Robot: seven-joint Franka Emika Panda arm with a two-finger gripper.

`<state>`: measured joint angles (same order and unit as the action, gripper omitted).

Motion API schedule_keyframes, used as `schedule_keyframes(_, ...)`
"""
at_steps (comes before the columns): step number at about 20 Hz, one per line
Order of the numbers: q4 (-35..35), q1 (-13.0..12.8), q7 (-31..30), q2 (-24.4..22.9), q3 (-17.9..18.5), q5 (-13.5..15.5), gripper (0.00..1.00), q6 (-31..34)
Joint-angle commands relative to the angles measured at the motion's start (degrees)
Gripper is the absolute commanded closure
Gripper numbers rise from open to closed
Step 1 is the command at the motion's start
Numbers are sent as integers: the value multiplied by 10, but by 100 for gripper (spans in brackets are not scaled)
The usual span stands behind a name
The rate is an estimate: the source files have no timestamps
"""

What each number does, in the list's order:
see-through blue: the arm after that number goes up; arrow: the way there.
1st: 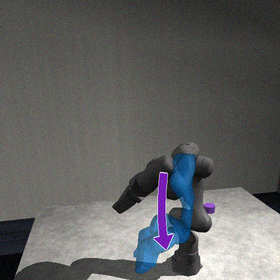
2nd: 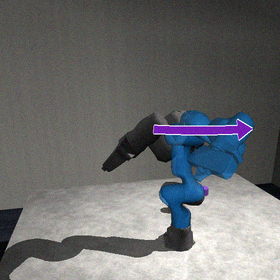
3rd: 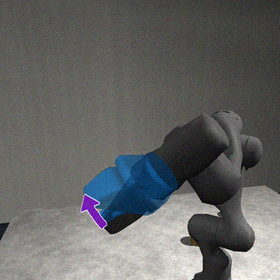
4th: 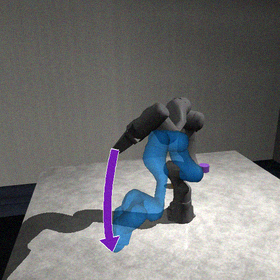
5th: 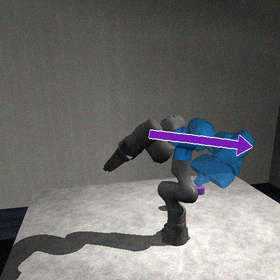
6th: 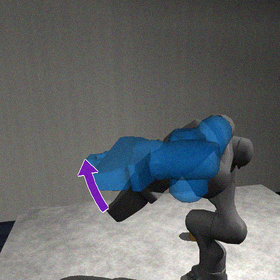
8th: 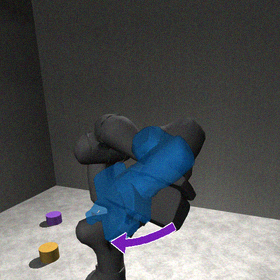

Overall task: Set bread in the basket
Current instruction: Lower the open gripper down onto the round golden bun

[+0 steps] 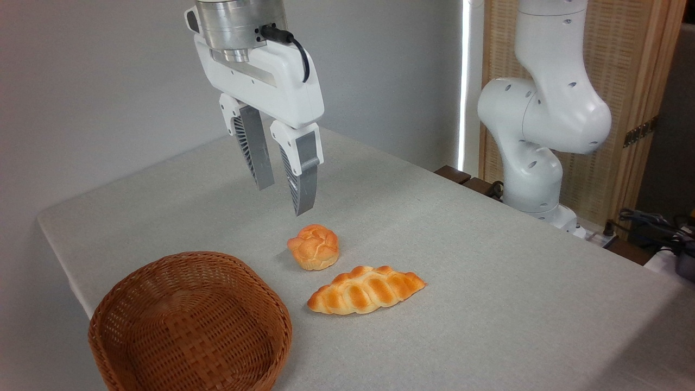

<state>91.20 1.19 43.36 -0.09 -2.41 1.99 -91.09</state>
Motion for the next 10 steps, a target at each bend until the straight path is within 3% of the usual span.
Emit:
schedule_keyframes(1,-2,-1,-5,-2,0,-8,0,7)
schedule_keyframes(7,4,-1,-10,-3,-4,-8,0,7)
schedule_keyframes(10,32,-16,-9,-18,-4,-8,0,-1)
